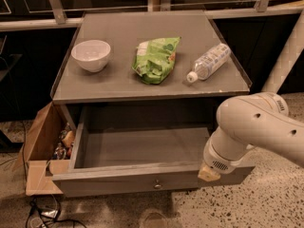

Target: Close top drawer

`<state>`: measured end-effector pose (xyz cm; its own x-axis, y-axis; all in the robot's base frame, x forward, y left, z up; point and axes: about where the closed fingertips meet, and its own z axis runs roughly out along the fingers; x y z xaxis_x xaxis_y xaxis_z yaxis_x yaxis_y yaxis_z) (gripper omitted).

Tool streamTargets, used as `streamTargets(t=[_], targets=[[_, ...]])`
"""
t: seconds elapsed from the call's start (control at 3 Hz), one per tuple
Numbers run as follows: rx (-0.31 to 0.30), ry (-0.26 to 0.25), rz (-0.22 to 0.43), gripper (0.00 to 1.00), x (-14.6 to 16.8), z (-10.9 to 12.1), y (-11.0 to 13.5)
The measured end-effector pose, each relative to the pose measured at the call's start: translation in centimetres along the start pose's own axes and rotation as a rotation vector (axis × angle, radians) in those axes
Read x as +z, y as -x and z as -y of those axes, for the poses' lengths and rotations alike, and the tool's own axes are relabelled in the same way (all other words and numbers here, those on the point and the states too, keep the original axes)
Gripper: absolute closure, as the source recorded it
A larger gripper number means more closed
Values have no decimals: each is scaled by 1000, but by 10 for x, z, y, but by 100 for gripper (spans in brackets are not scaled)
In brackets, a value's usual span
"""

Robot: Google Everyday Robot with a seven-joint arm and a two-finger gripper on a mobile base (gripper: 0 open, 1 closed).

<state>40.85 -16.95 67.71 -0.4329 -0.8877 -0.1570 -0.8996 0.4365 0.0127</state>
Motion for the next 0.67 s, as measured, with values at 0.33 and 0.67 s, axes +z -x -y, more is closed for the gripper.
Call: streamTargets(t=[0.33, 0.67], targets=[[29, 37, -28, 100, -2, -16, -29], [67, 65, -50, 100, 1, -32, -52]])
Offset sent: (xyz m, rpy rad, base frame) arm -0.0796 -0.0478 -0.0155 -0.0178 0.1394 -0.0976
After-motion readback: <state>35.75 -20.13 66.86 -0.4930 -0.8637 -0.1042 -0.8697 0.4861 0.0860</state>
